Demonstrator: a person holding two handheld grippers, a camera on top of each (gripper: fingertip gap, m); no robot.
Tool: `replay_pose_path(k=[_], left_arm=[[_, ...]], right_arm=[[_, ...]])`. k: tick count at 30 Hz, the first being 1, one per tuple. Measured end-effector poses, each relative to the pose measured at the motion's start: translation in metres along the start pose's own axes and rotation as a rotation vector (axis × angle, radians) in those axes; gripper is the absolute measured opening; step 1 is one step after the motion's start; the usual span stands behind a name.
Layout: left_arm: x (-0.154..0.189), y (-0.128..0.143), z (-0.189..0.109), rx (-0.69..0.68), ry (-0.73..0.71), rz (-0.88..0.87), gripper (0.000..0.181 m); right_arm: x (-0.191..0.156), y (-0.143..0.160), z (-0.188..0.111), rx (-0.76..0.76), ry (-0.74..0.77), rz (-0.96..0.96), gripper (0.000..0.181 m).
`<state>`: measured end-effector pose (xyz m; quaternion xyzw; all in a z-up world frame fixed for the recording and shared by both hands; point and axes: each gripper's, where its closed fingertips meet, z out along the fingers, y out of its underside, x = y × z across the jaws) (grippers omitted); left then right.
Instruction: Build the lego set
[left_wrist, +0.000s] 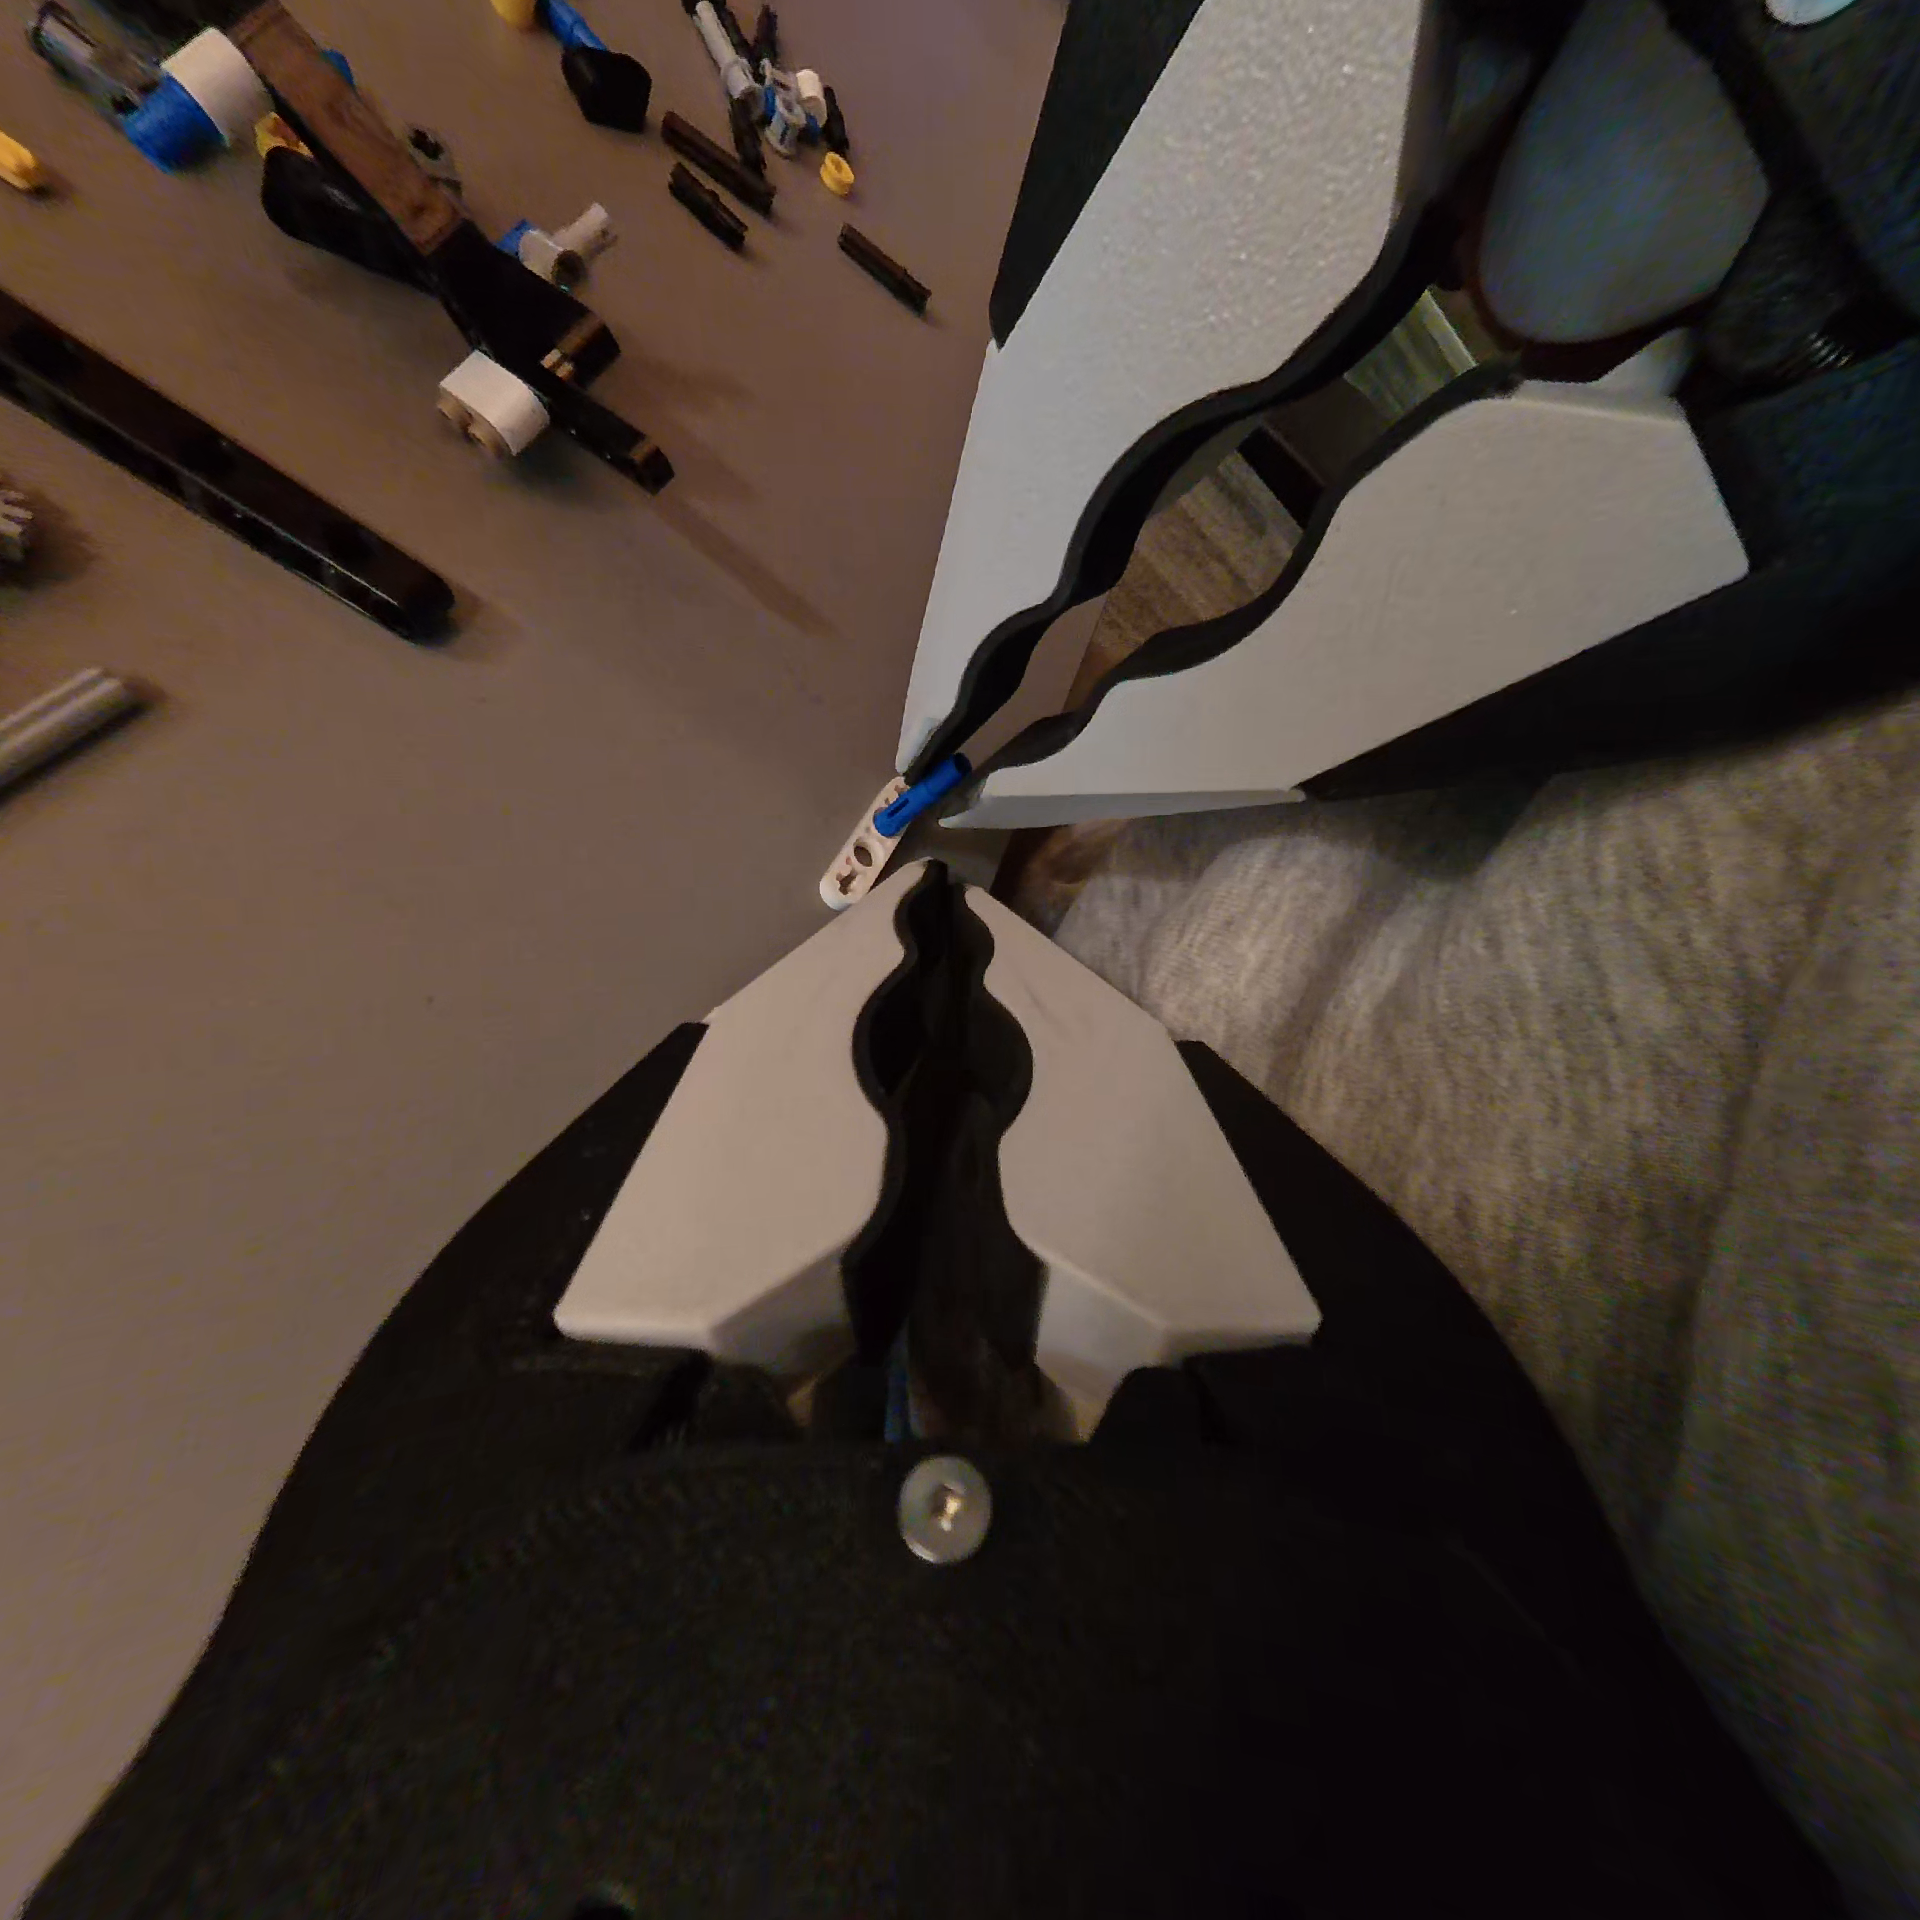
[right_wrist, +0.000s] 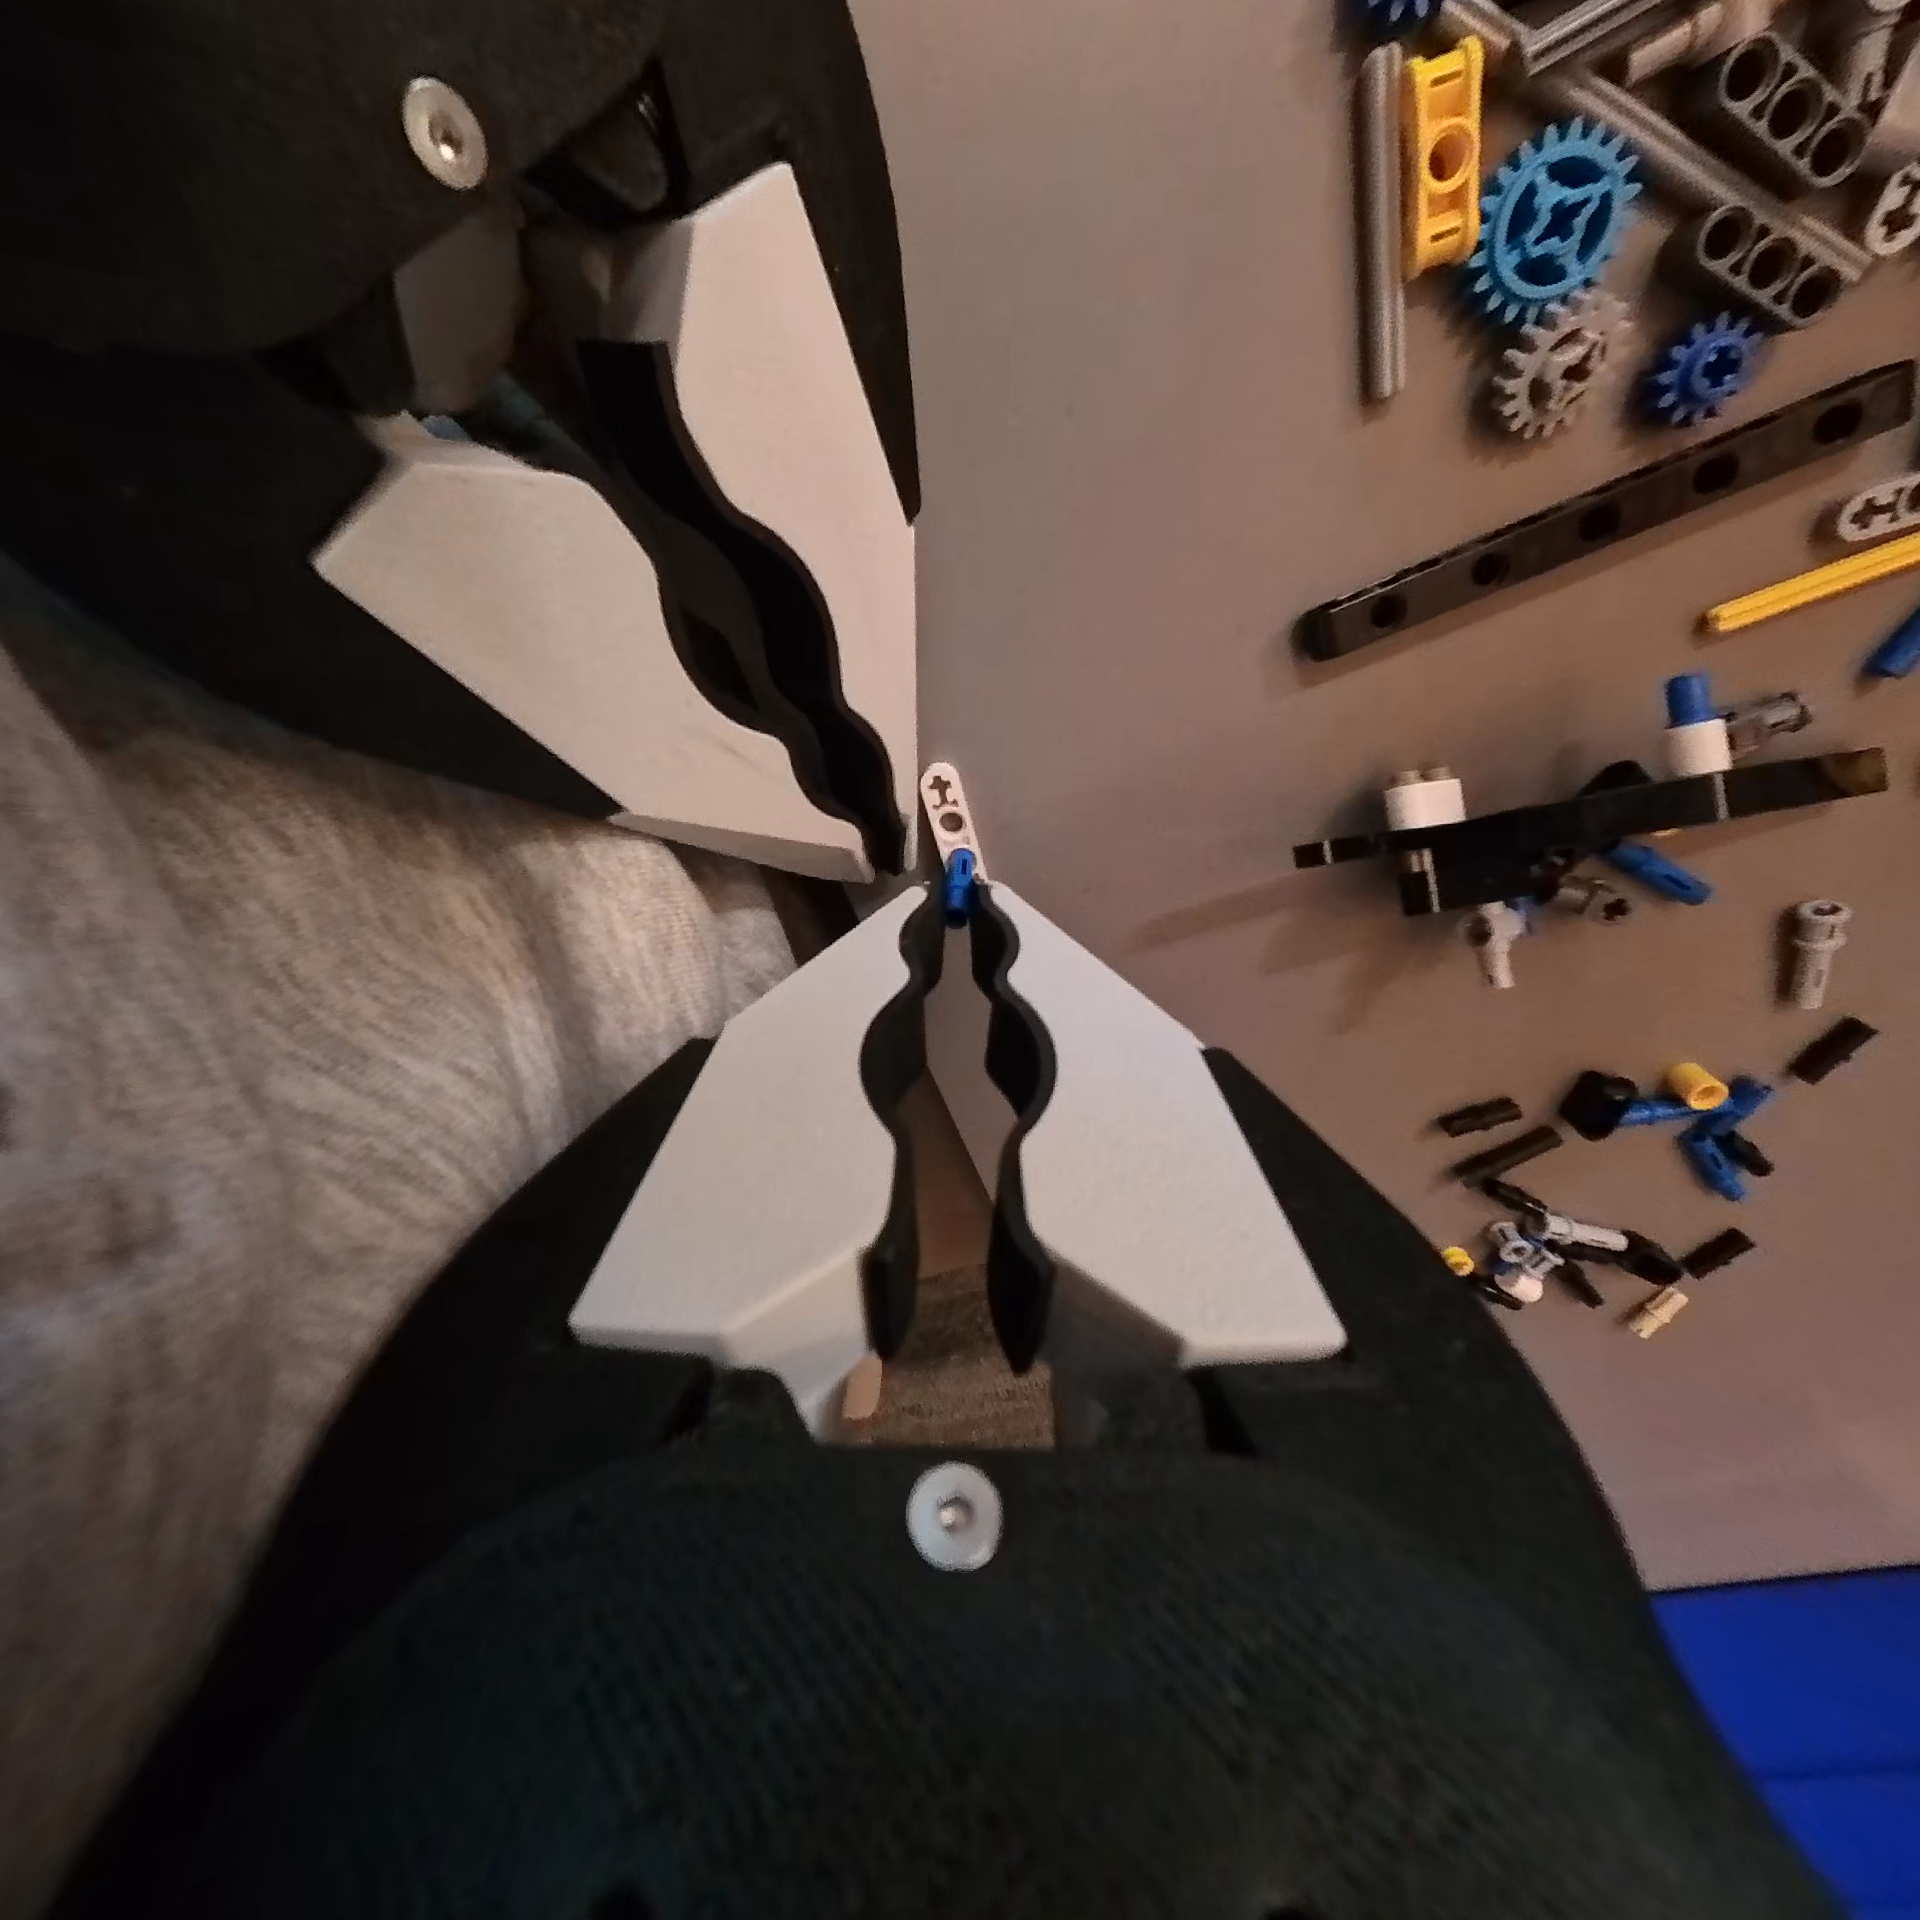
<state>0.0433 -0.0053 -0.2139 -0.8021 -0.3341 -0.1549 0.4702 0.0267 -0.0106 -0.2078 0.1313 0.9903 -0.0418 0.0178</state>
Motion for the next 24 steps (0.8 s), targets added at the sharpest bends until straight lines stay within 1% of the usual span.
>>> replay_pose_path(k=[5, 7, 9, 13, 17, 20, 24], left_arm=[[0.0, 0.0, 0.0, 0.001, 0.007, -0.003, 0.0], [0.0, 0.0, 0.0, 0.003, 0.009, -0.005, 0.0], [-0.001, -0.001, -0.001, 0.009, 0.011, -0.008, 0.0], [0.001, -0.003, -0.001, 0.01, 0.031, -0.012, 0.0], [0.001, -0.007, -0.001, 0.026, 0.041, -0.021, 0.0], [0.001, -0.008, -0.002, 0.041, 0.033, -0.024, 0.0], [-0.004, -0.016, -0.008, 0.108, 0.009, -0.051, 0.0]], right_arm=[[0.0, 0.002, 0.001, -0.019, -0.007, 0.003, 0.003], [-0.003, 0.009, 0.008, -0.056, -0.024, 0.003, 0.002], [-0.009, 0.006, 0.015, -0.022, -0.051, 0.018, 0.002], [-0.001, 0.013, 0.013, -0.043, -0.022, 0.067, 0.002], [0.006, 0.006, 0.005, 0.016, 0.025, 0.071, 0.002], [0.003, 0.004, 0.008, 0.058, 0.015, 0.074, 0.003], [0.003, -0.001, 0.005, 0.146, 0.001, 0.095, 0.003]])
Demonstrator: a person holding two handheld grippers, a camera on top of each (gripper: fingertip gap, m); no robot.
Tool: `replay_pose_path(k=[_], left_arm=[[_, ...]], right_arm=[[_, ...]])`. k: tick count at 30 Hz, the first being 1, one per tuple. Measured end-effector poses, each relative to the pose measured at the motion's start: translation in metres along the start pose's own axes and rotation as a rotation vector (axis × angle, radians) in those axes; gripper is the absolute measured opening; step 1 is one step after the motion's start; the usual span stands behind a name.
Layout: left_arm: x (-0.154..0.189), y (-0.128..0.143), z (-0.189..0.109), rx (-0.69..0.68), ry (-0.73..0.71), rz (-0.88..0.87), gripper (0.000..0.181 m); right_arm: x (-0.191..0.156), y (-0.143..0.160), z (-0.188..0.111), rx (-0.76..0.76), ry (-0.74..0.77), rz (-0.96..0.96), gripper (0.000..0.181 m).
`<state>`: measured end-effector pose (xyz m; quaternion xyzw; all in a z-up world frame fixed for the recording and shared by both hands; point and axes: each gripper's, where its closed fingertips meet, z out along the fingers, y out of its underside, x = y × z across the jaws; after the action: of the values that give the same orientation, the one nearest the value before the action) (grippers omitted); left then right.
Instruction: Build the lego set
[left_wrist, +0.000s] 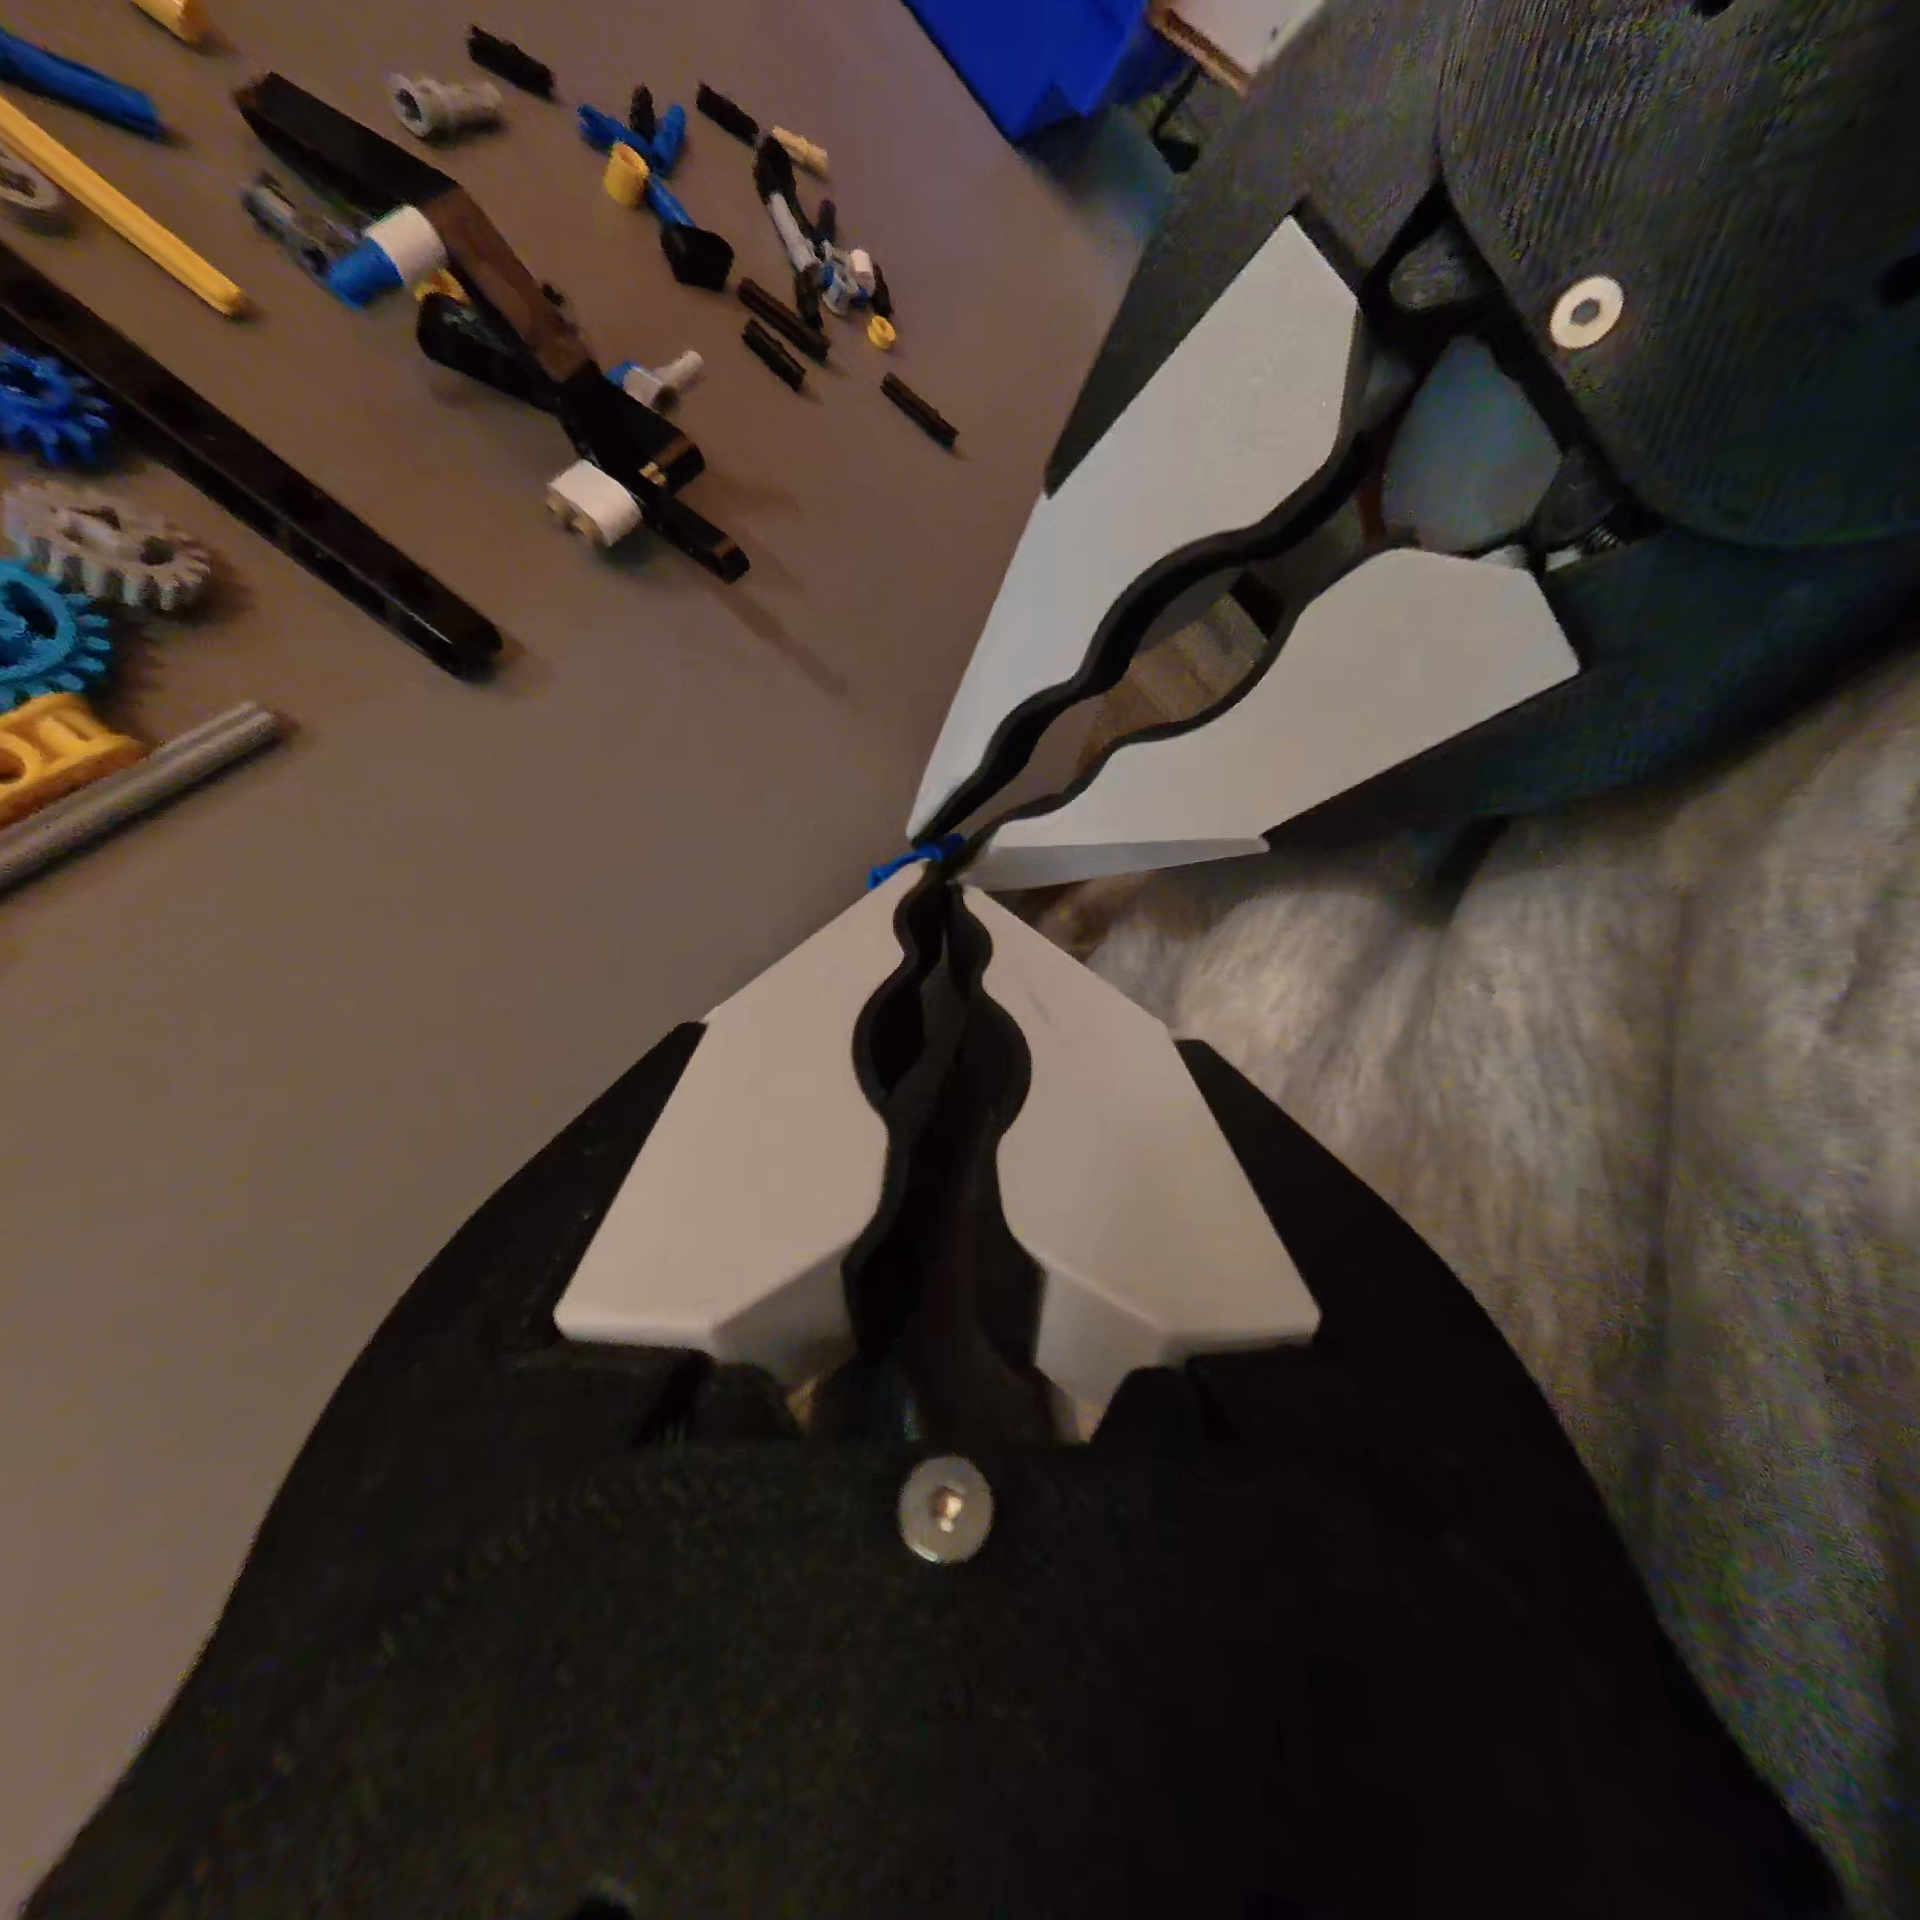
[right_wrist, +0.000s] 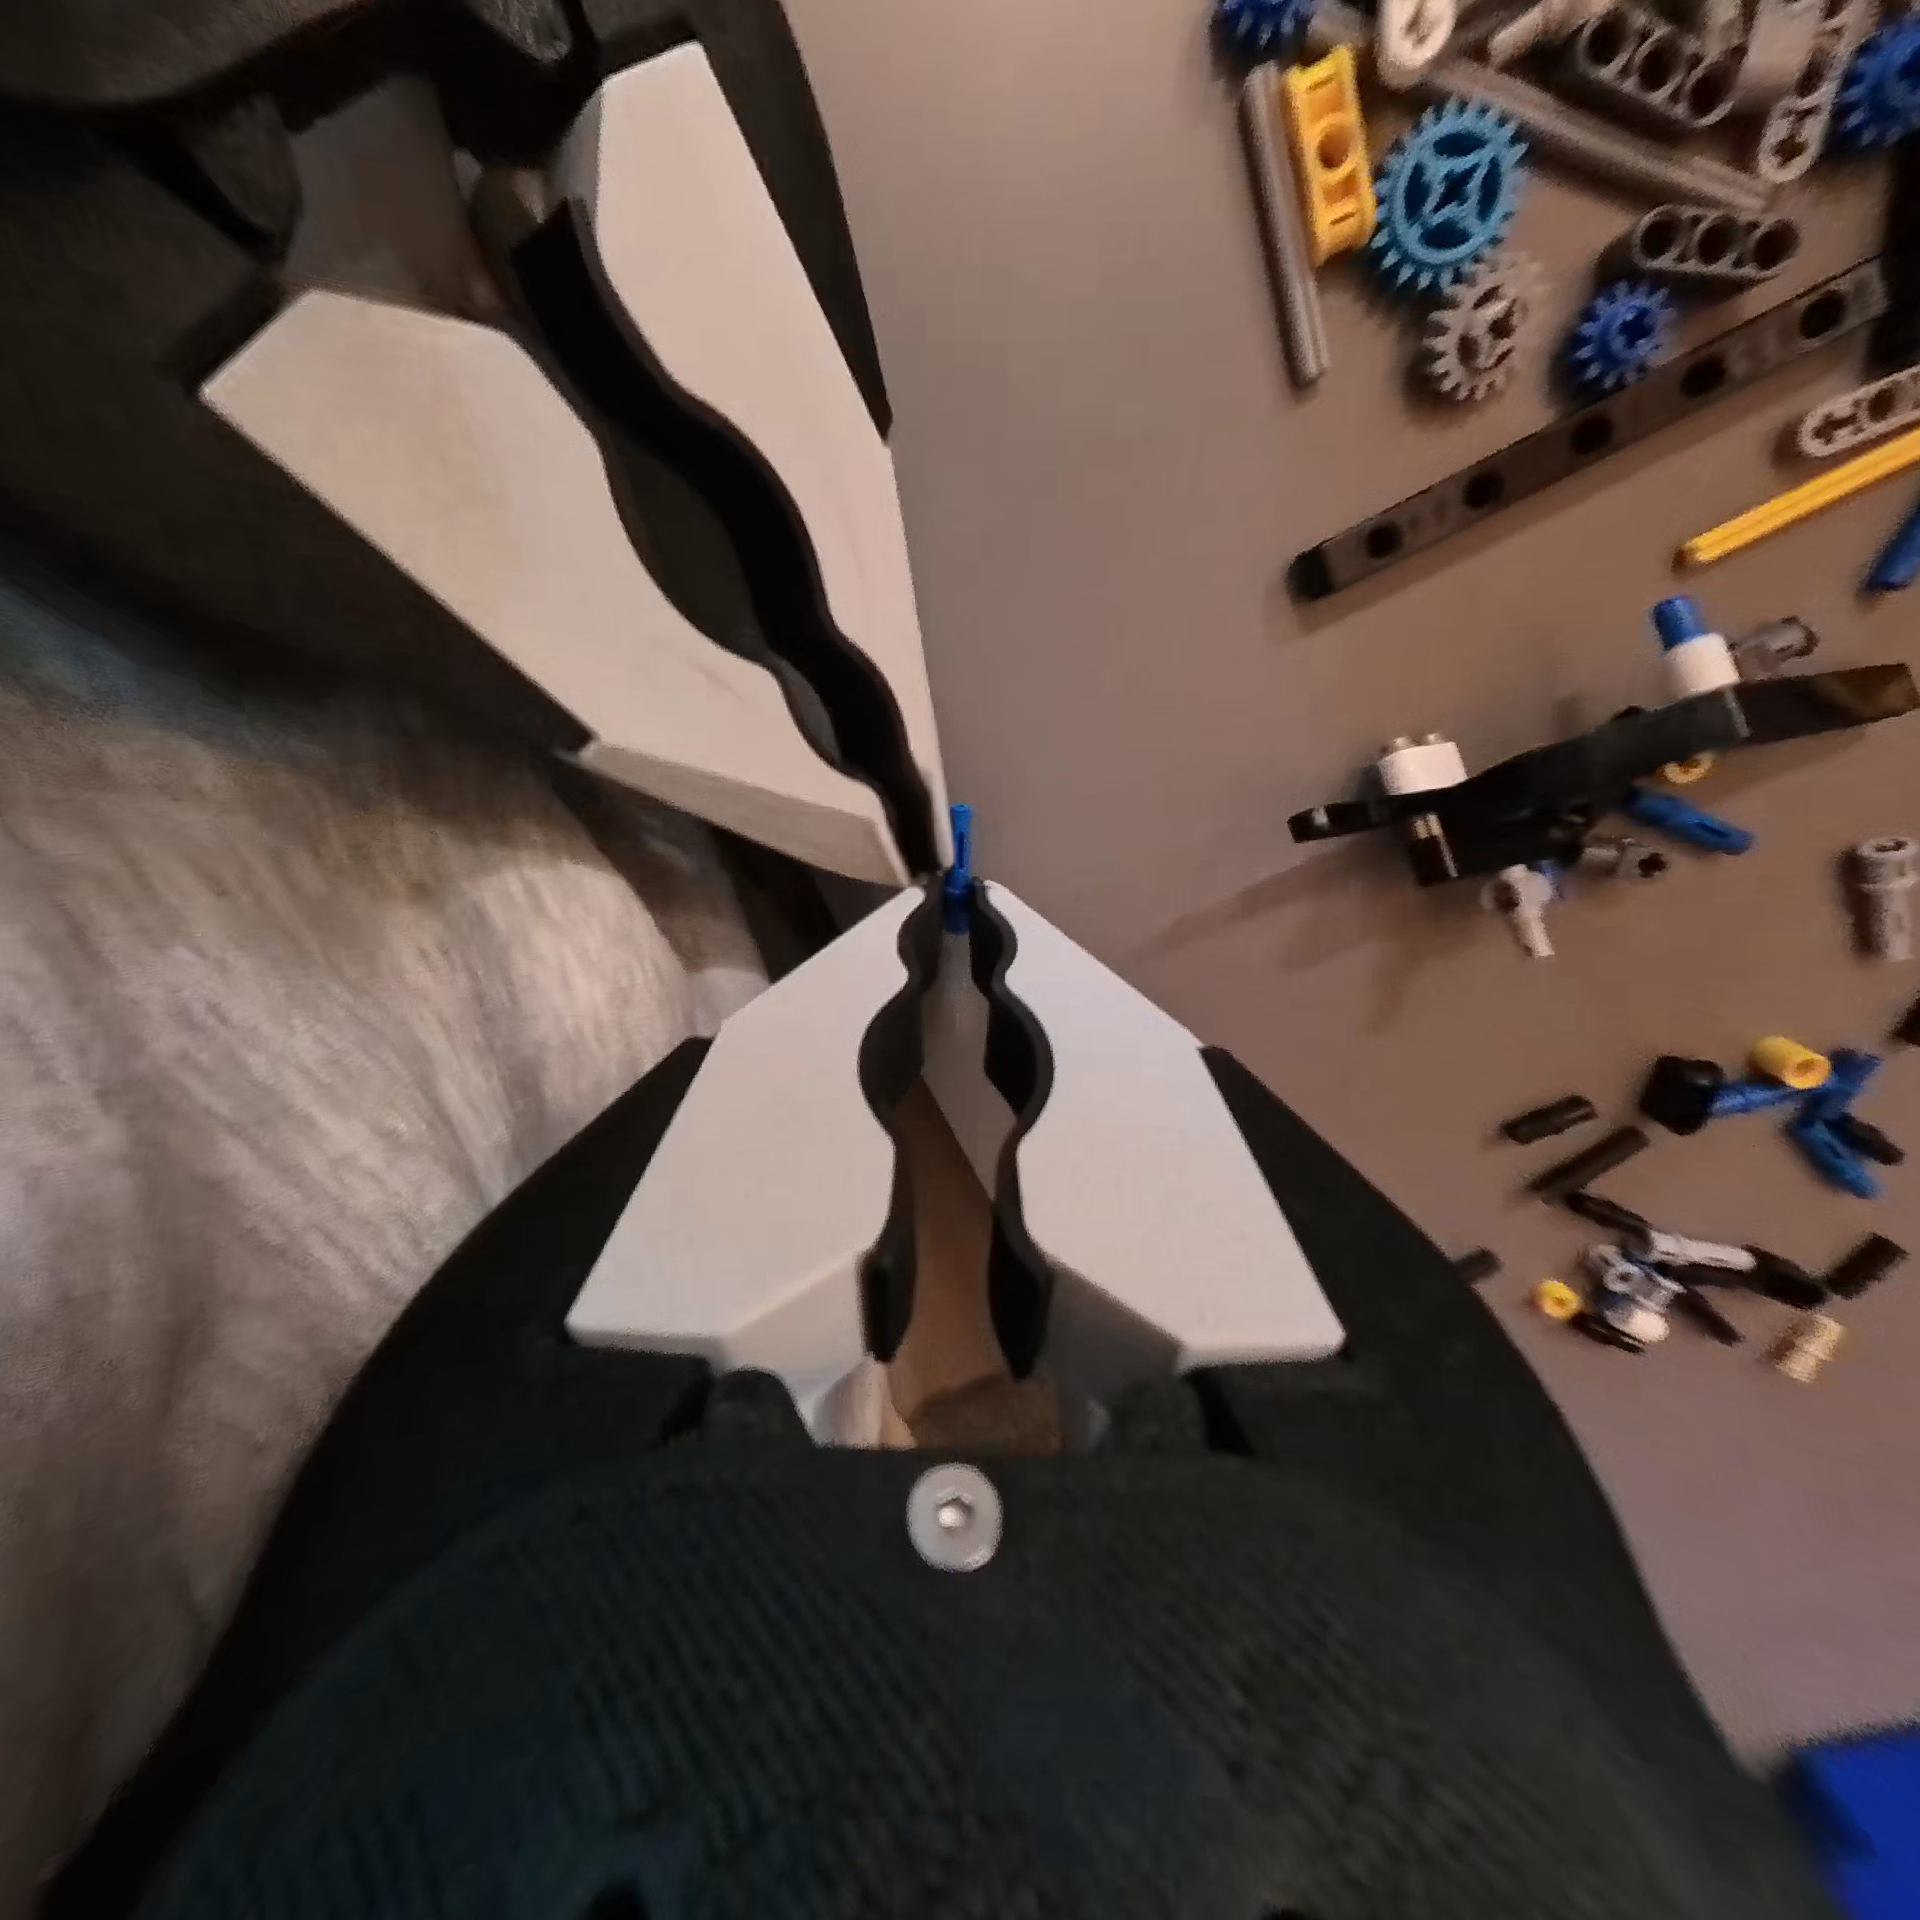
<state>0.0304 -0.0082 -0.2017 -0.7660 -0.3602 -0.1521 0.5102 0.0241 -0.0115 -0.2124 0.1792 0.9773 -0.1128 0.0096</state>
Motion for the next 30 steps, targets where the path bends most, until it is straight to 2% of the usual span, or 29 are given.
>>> replay_pose_path(k=[5, 7, 11, 13, 16, 19, 23, 28, 30], left_arm=[[-0.005, -0.025, -0.018, 0.136, -0.003, -0.06, 0.0], [-0.016, -0.04, -0.032, 0.218, -0.06, -0.074, 0.003], [-0.063, -0.063, -0.065, 0.317, -0.407, -0.012, 0.021], [-0.084, -0.065, -0.075, 0.292, -0.587, 0.033, 0.033], [-0.109, -0.057, -0.078, 0.18, -0.792, 0.083, 0.049], [-0.112, -0.056, -0.07, 0.146, -0.809, 0.084, 0.051], [-0.123, -0.052, -0.068, 0.076, -0.916, 0.105, 0.051], [-0.123, -0.051, -0.065, 0.041, -0.937, 0.072, 0.03], [-0.119, -0.051, -0.065, 0.045, -0.934, 0.064, 0.013]], right_arm=[[0.014, -0.01, -0.011, 0.188, 0.0, 0.08, 0.003], [0.018, -0.017, -0.018, 0.302, -0.022, 0.113, 0.003], [0.033, -0.026, -0.035, 0.526, -0.008, 0.145, 0.003], [0.04, -0.029, -0.044, 0.643, 0.004, 0.144, 0.003], [0.046, -0.032, -0.056, 0.827, -0.013, 0.141, 0.003], [0.052, -0.028, -0.059, 0.964, -0.047, 0.165, 0.003], [0.055, -0.021, -0.065, 1.083, -0.092, 0.188, 0.003], [0.055, -0.015, -0.079, 1.156, -0.01, 0.106, 0.003], [0.051, -0.012, -0.081, 1.165, -0.01, 0.092, 0.003]])
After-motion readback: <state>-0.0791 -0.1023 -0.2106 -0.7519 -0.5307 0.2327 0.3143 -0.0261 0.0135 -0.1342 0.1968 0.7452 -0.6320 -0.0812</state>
